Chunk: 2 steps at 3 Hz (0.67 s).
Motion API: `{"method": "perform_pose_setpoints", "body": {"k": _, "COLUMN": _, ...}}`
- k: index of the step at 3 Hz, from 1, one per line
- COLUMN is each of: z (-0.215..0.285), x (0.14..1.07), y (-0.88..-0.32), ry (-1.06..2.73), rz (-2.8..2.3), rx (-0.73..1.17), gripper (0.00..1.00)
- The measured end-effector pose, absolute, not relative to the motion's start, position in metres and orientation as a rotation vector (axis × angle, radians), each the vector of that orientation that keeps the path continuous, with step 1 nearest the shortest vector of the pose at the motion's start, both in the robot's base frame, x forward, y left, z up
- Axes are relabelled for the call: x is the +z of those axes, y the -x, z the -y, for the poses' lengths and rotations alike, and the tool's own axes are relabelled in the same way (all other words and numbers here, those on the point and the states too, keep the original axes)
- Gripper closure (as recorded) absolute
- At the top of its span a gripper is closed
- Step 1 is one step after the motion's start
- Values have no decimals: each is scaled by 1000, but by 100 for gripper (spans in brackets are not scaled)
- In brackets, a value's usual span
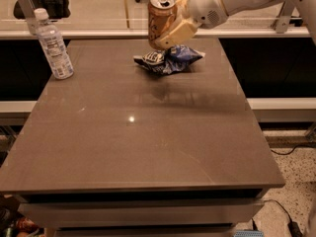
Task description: Move orange can near blue plastic bottle
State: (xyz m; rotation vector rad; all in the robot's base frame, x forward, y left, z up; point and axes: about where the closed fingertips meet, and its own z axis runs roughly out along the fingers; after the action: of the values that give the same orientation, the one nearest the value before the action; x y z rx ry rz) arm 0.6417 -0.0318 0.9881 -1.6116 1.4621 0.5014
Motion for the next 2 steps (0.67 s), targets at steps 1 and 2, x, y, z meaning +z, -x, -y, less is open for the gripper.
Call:
{"method": "perform_pose_setpoints", "body": {"k": 1, "z": -7, "x": 985, "y": -636, "ry": 1677, "rz": -1437, "rx": 531, "gripper": 100}}
{"method": "perform_pose_setpoints", "body": {"k": 2, "z": -43, "x": 978, "y": -629, "ry": 1718, "rz": -1442, "rx": 545, "gripper": 100}}
